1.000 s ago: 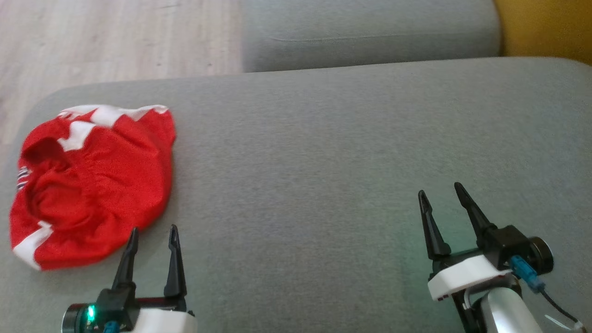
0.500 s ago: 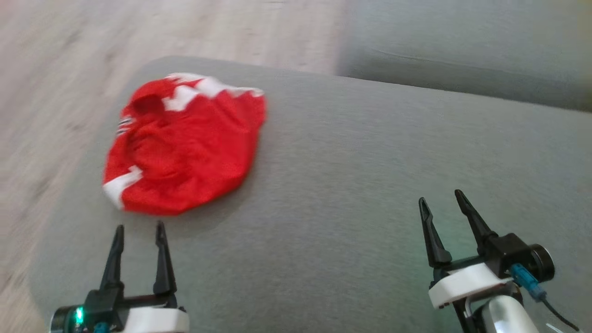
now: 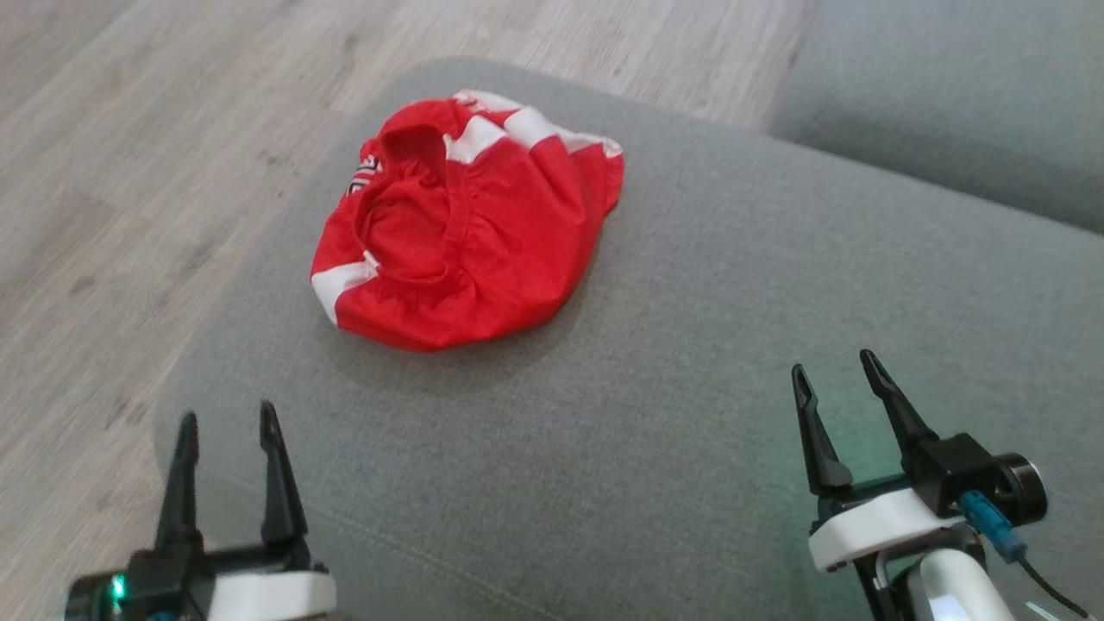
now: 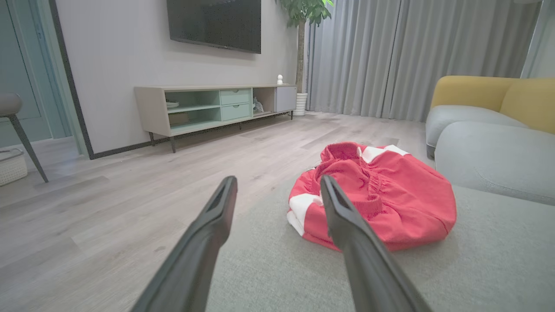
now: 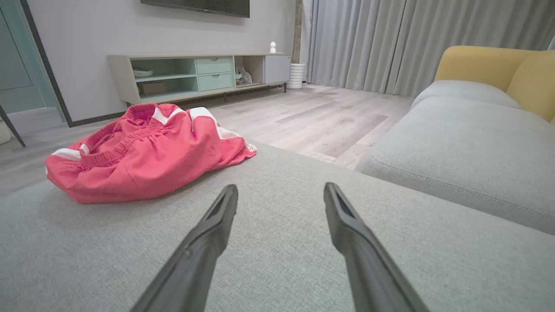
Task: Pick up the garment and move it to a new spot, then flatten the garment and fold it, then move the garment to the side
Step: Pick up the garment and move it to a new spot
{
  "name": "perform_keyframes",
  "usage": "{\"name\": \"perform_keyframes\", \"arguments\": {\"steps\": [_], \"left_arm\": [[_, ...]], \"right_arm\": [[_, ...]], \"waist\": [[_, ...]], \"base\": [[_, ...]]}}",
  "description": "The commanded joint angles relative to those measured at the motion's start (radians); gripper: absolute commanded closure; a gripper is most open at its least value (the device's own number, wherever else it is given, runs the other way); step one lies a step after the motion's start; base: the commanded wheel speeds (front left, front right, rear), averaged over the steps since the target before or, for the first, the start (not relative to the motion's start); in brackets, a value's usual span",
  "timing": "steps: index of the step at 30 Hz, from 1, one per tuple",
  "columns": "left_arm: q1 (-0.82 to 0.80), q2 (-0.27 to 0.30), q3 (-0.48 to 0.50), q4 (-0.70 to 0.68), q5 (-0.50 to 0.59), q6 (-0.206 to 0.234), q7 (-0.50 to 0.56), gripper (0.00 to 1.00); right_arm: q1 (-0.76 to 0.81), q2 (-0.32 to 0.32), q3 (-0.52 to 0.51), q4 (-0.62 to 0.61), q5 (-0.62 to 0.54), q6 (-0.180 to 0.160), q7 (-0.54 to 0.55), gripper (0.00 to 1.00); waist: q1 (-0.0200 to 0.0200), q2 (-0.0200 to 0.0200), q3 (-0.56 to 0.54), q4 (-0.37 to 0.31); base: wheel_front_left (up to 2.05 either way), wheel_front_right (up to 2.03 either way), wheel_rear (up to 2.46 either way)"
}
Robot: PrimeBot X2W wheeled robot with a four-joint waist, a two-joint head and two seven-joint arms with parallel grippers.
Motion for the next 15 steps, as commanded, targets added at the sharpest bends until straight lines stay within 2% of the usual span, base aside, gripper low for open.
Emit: {"name": "perform_keyframes", "arguments": {"steps": [1, 5, 9, 12, 15], "left_arm": [[-0.056, 0.006, 0.035, -0.053, -0.005, 0.008, -0.01, 0.0], [-0.105, 0.006, 0.043, -0.122, -0.006, 0.03, -0.01, 0.0], [-0.198, 0.006, 0.054, -0.185, 0.031, 0.025, -0.01, 0.0], [-0.312, 0.019, 0.081, -0.18, 0.03, 0.0, -0.01, 0.0], [-0.456, 0.042, 0.097, -0.072, 0.01, -0.042, -0.01, 0.0]], "right_arm": [[-0.034, -0.008, 0.016, -0.032, -0.015, -0.001, -0.011, 0.0], [-0.059, -0.008, 0.001, -0.035, -0.065, -0.001, -0.011, 0.0], [-0.097, -0.008, -0.024, -0.046, -0.129, -0.001, -0.011, 0.0], [-0.123, -0.008, -0.048, -0.063, -0.185, -0.001, -0.011, 0.0], [-0.15, -0.008, -0.074, -0.095, -0.243, -0.001, -0.011, 0.0]], "waist": [[0.0001, 0.0, 0.029, 0.015], [0.0001, 0.0, 0.088, 0.017], [0.0001, 0.0, 0.167, 0.005], [0.0001, 0.0, 0.234, -0.007], [0.0001, 0.0, 0.302, -0.015]], "base": [[0.0, 0.0, 0.0], [0.0, 0.0, 0.0], [0.0, 0.0, 0.0], [0.0, 0.0, 0.0], [0.0, 0.0, 0.0]]}}
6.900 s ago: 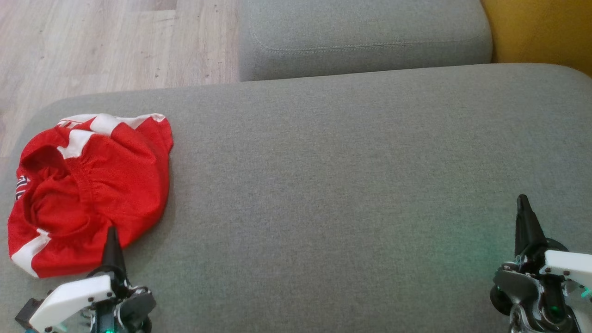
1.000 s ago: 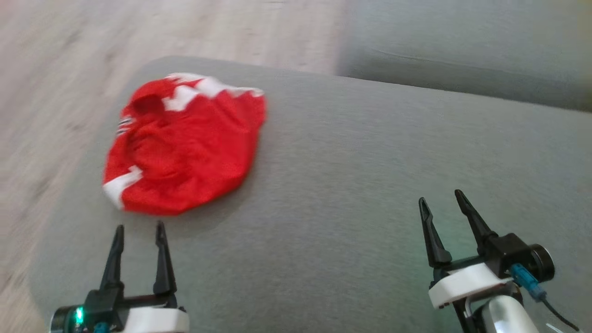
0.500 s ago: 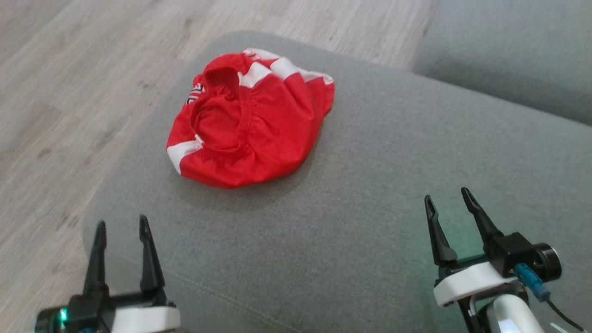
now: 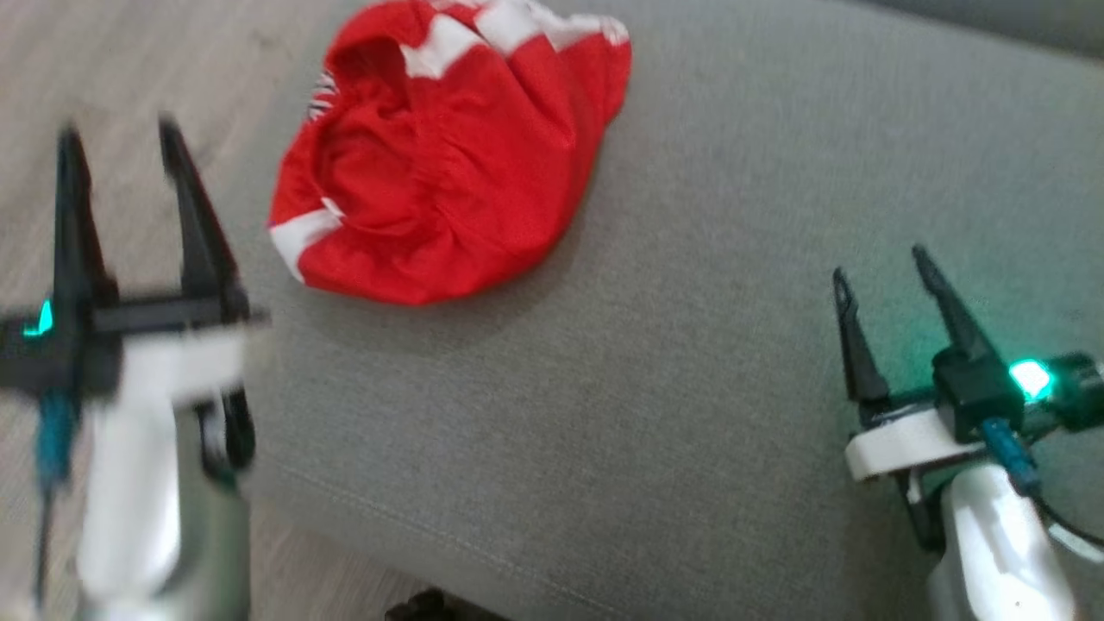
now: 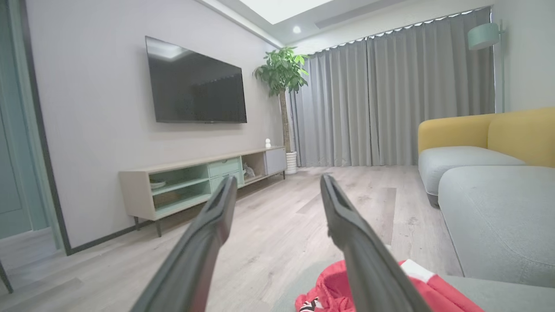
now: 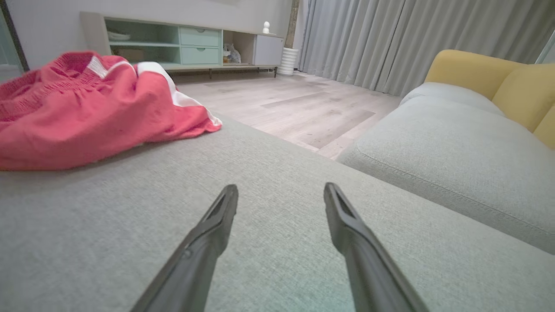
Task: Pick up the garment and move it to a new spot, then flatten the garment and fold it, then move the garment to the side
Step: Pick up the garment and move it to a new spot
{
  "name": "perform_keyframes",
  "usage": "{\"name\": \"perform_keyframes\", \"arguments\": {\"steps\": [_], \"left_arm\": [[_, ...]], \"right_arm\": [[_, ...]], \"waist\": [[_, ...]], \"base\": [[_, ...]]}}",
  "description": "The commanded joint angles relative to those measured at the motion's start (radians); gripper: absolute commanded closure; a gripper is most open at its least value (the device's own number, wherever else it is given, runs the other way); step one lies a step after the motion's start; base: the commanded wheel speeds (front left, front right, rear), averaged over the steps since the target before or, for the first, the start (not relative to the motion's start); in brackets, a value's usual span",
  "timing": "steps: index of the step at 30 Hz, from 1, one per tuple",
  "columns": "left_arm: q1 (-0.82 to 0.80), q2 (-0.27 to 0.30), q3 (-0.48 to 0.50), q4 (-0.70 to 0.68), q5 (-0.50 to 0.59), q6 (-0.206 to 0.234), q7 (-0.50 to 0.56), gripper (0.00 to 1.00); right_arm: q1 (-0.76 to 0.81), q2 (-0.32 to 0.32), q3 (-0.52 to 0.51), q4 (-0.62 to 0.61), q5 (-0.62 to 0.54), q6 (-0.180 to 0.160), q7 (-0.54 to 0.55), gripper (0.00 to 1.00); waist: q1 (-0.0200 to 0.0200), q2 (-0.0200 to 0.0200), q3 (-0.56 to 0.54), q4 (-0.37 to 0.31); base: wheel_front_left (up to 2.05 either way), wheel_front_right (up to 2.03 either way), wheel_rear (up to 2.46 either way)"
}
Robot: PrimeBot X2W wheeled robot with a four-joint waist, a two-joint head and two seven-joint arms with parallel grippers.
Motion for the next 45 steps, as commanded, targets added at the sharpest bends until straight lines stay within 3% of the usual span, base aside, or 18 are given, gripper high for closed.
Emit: {"name": "perform_keyframes", "arguments": {"steps": [1, 4, 10, 18, 24, 25, 26, 32, 37, 45], "left_arm": [[-0.097, 0.035, 0.043, 0.035, -0.019, -0.023, -0.004, 0.0], [-0.267, 0.073, 0.051, 0.241, -0.049, -0.075, -0.004, 0.0], [-0.574, 0.111, 0.003, 0.62, -0.106, -0.136, 0.035, 0.0], [-0.747, 0.145, -0.083, 0.968, -0.143, -0.152, 0.071, 0.0], [-0.758, 0.166, -0.15, 1.097, -0.208, -0.152, 0.063, 0.0], [-0.758, 0.174, -0.167, 1.103, -0.215, -0.152, 0.055, 0.53], [-0.758, 0.183, -0.18, 1.107, -0.221, -0.152, 0.045, 1.0], [-0.771, 0.237, -0.235, 1.091, -0.245, -0.152, 0.002, 1.0], [-0.784, 0.278, -0.268, 0.986, -0.242, -0.152, -0.003, 1.0], [-0.79, 0.352, -0.386, 0.82, -0.26, -0.152, 0.02, 1.0]], "right_arm": [[-0.037, -0.008, 0.017, -0.047, -0.026, -0.001, -0.011, 0.0], [-0.057, -0.028, 0.012, -0.074, -0.055, -0.001, -0.011, 0.0], [-0.085, -0.078, -0.001, -0.126, -0.075, -0.001, -0.011, 0.0], [-0.108, -0.092, 0.013, -0.156, -0.071, -0.001, -0.011, 0.0], [-0.122, -0.081, 0.023, -0.163, -0.064, -0.001, -0.011, 0.0], [-0.123, -0.08, 0.024, -0.164, -0.063, -0.001, -0.011, 0.0], [-0.125, -0.08, 0.023, -0.165, -0.062, -0.001, -0.011, 0.0], [-0.124, -0.072, 0.02, -0.159, -0.057, -0.001, -0.011, 0.0], [-0.123, -0.044, 0.036, -0.139, -0.034, -0.001, -0.011, 0.0], [-0.106, -0.007, 0.082, -0.106, 0.078, -0.001, -0.011, 0.0]], "waist": [[-0.0002, 0.0, 0.088, -0.018], [-0.0002, 0.0, 0.143, -0.036], [-0.0002, 0.0, 0.223, -0.064], [-0.0002, 0.0, 0.279, -0.123], [-0.0002, 0.0, 0.29, -0.166], [-0.0002, 0.0, 0.292, -0.172], [-0.0002, 0.0, 0.292, -0.176], [-0.0002, 0.0, 0.261, -0.188], [-0.0002, 0.0, 0.176, -0.208], [-0.0002, 0.0, -0.031, -0.328]], "base": [[0.0, 0.0, 0.0], [0.0, 0.0, 0.0], [0.0, 0.0, 0.0], [0.0, 0.0, 0.0], [0.0, 0.0, 0.0], [0.0, 0.0, 0.0], [0.0, 0.0, 0.0], [0.0, 0.0, 0.0], [0.0, 0.0, 0.0], [0.0, 0.0, 0.0]]}}
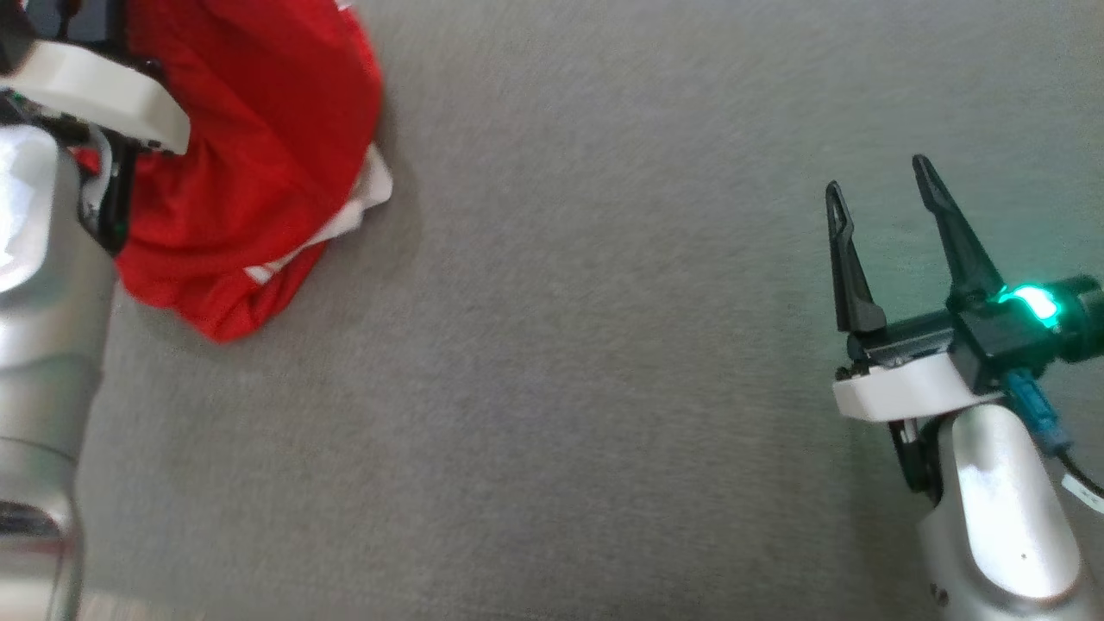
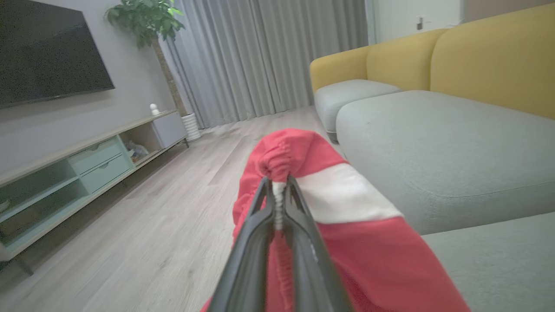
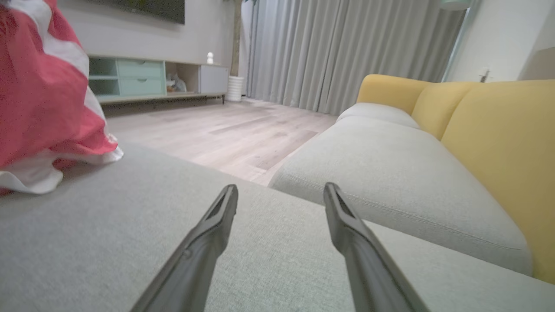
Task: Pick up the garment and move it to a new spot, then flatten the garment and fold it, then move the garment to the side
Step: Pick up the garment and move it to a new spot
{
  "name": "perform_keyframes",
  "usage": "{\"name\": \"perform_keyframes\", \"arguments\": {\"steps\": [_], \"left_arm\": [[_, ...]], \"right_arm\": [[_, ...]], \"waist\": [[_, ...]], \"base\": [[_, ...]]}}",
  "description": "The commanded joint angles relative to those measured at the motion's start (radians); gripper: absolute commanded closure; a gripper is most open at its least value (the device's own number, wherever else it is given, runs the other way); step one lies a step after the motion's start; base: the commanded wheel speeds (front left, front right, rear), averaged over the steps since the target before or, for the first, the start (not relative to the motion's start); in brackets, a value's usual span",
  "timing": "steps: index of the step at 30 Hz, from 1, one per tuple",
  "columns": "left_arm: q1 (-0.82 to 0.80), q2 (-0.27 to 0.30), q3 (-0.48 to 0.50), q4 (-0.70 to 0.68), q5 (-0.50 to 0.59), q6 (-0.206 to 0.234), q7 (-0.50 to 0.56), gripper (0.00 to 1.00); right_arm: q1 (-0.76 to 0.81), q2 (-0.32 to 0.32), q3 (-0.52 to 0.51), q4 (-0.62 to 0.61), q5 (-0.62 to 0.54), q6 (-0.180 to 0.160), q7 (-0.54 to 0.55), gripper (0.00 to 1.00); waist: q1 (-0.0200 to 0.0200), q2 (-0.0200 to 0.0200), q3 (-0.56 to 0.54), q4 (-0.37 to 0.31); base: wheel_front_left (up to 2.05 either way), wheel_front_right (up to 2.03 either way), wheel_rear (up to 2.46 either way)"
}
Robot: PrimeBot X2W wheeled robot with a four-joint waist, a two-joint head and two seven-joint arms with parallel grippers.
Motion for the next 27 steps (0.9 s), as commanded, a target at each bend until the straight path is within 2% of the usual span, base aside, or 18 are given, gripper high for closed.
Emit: {"name": "perform_keyframes", "arguments": {"steps": [1, 8, 12, 16, 19, 27], "left_arm": [[-0.052, 0.079, -0.008, -0.06, -0.012, 0.002, 0.023, 1.0], [-0.098, 0.137, -0.122, -0.306, -0.097, 0.002, 0.174, 1.0], [-0.123, 0.146, -0.149, -0.443, -0.134, 0.002, 0.25, 1.0], [-0.144, 0.118, -0.158, -0.527, -0.168, 0.002, 0.295, 1.0], [-0.131, 0.07, -0.174, -0.553, -0.199, 0.003, 0.318, 1.0], [0.08, -0.018, -0.3, -0.485, -0.186, 0.004, 0.244, 1.0]], "right_arm": [[0.015, 0.011, 0.034, -0.028, 0.056, -0.001, 0.001, 0.0], [0.059, 0.012, 0.073, -0.041, 0.162, -0.001, 0.001, 0.0], [0.071, 0.012, 0.086, -0.053, 0.208, -0.001, 0.001, 0.0], [0.071, 0.012, 0.097, -0.067, 0.246, -0.001, 0.001, 0.0], [0.064, 0.012, 0.094, -0.078, 0.271, -0.001, 0.001, 0.0], [0.048, 0.012, 0.103, -0.096, 0.325, -0.001, 0.001, 0.0]], "waist": [[0.0002, 0.0, -0.12, -0.104], [0.0002, 0.0, -0.222, -0.284], [0.0002, 0.0, -0.242, -0.389], [0.0002, 0.0, -0.237, -0.481], [0.0002, 0.0, -0.214, -0.529], [0.0002, 0.0, -0.137, -0.588]], "base": [[0.0, 0.0, 0.0], [0.0, 0.0, 0.0], [0.0, 0.0, 0.0], [0.0, 0.0, 0.0], [0.0, 0.0, 0.0], [0.0, 0.0, 0.0]]}}
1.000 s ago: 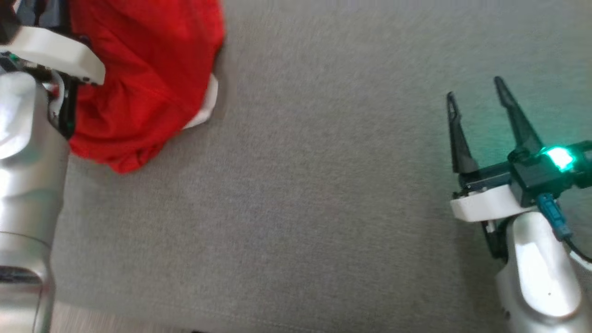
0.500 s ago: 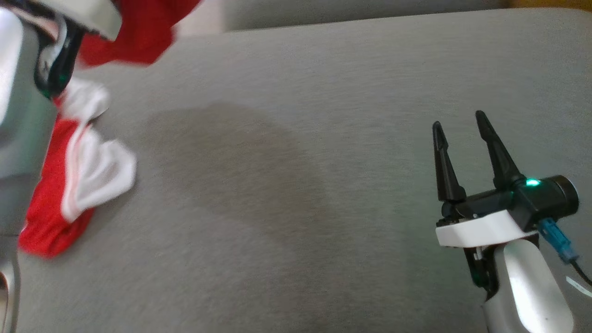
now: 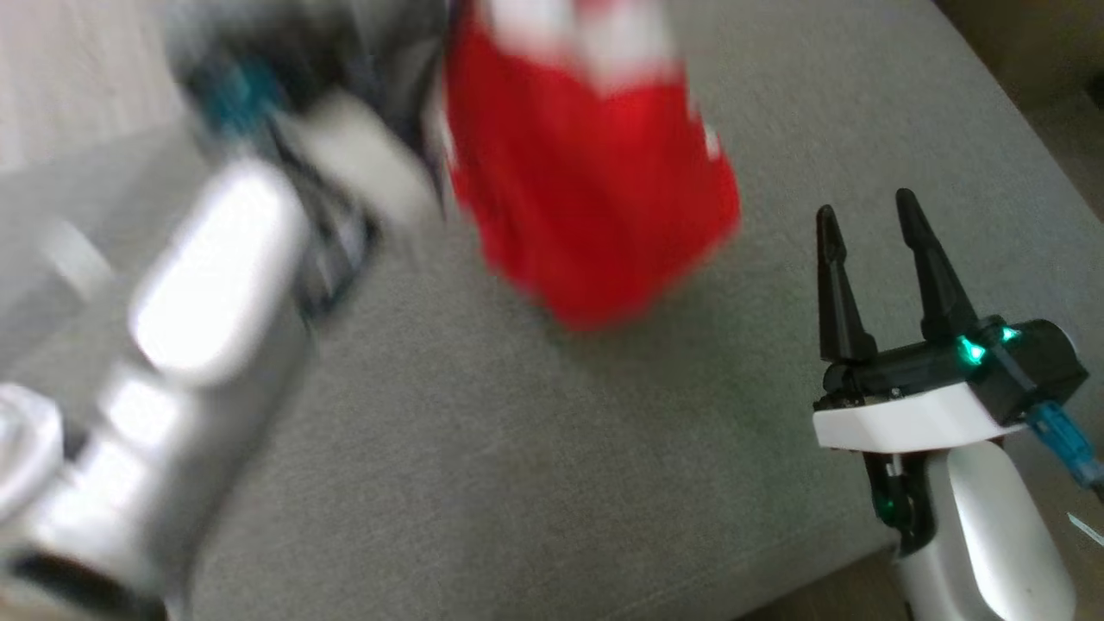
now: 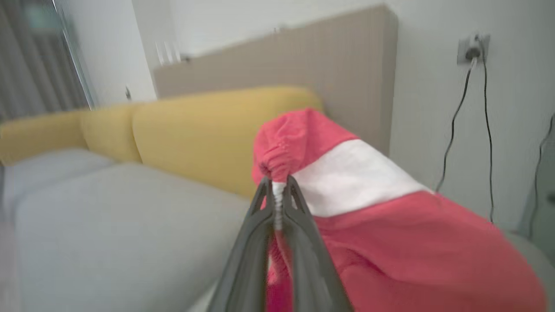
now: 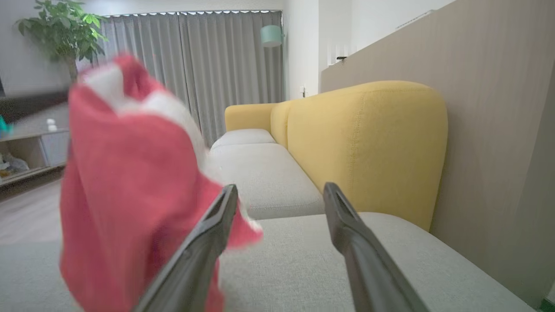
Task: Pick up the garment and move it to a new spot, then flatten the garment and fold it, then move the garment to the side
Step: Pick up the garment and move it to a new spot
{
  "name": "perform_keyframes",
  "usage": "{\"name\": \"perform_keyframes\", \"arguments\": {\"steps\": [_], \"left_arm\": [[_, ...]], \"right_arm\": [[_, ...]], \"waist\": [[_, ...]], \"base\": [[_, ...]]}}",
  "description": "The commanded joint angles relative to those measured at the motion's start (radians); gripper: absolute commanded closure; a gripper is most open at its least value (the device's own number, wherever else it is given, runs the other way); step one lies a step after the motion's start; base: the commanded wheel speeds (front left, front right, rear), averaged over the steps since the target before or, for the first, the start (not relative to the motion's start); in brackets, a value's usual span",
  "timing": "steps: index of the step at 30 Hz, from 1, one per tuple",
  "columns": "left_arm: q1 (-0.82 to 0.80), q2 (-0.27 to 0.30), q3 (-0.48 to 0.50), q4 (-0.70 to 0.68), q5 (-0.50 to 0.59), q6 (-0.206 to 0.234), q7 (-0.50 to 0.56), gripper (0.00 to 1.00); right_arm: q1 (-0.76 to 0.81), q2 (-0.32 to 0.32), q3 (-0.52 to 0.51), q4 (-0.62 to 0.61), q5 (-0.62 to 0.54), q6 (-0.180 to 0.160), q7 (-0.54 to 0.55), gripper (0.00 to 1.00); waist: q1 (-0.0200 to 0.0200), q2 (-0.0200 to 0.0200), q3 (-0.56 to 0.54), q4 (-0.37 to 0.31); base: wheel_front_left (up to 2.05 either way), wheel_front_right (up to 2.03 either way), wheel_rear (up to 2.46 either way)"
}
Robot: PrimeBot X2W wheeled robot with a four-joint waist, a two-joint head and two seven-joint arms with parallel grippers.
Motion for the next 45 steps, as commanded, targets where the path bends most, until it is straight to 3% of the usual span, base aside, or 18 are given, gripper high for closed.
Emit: {"name": "perform_keyframes", "arguments": {"steps": [1, 3, 4, 5, 6, 12, 19, 23, 32, 39, 45], "left_arm": [[0.025, 0.03, 0.018, 0.0, 0.009, 0.003, -0.014, 1.0], [0.121, -0.003, -0.018, 0.063, 0.004, 0.004, -0.058, 1.0], [0.162, -0.02, -0.031, 0.097, 0.003, 0.006, -0.083, 0.84], [0.196, -0.038, -0.04, 0.132, 0.003, 0.014, -0.11, 0.32], [0.224, -0.054, -0.044, 0.163, 0.005, 0.027, -0.145, 0.0], [0.362, -0.123, 0.007, 0.216, 0.018, 0.113, -0.253, 0.0], [0.654, -0.137, 0.204, -0.061, 0.121, 0.175, -0.255, 0.0], [0.808, -0.158, 0.305, -0.186, 0.178, 0.184, -0.255, 0.0], [1.044, -0.22, 0.548, -0.45, 0.28, 0.177, -0.255, 0.0], [1.113, -0.231, 0.595, -0.489, 0.367, 0.176, -0.255, 0.0], [1.122, -0.233, 0.587, -0.49, 0.366, 0.171, -0.255, 0.0]], "right_arm": [[-0.032, 0.006, 0.027, -0.035, 0.007, -0.001, 0.001, 0.0], [-0.033, 0.006, 0.028, -0.036, 0.009, -0.001, 0.001, 0.0], [-0.033, 0.006, 0.027, -0.035, 0.007, -0.001, 0.001, 0.0], [-0.032, 0.006, 0.025, -0.034, 0.005, -0.001, 0.001, 0.0], [-0.032, 0.006, 0.022, -0.033, 0.001, -0.001, 0.001, 0.0], [-0.001, 0.006, -0.003, -0.012, -0.033, -0.001, 0.001, 0.0], [0.075, 0.006, -0.027, 0.04, -0.064, -0.001, 0.001, 0.0], [0.114, 0.006, -0.036, 0.059, -0.07, -0.001, 0.001, 0.0], [0.196, 0.006, -0.044, 0.062, -0.101, -0.001, 0.001, 0.0], [0.235, 0.006, -0.058, 0.079, -0.105, -0.001, 0.001, 0.0], [0.239, 0.006, -0.049, 0.084, -0.099, -0.001, 0.001, 0.0]], "waist": [[-0.0002, 0.0, 0.034, -0.025], [-0.0002, 0.0, 0.053, -0.024], [-0.0002, 0.0, 0.062, -0.019], [-0.0002, 0.0, 0.068, -0.013], [-0.0002, 0.0, 0.073, -0.005], [-0.0002, 0.0, 0.044, 0.085], [-0.0002, 0.0, -0.055, 0.225], [-0.0002, 0.0, -0.109, 0.284], [-0.0002, 0.0, -0.182, 0.332], [-0.0002, 0.0, -0.207, 0.34], [-0.0002, 0.0, -0.212, 0.338]], "base": [[0.0, 0.0, 0.0], [0.0, 0.0, 0.0], [0.0, 0.0, 0.0], [0.0, 0.0, 0.0], [0.0, 0.0, 0.0], [0.0, 0.0, 0.0], [0.0, 0.0, 0.0], [0.0, 0.0, 0.0], [0.0, 0.0, 0.0], [0.0, 0.0, 0.0], [0.0, 0.0, 0.0]]}}
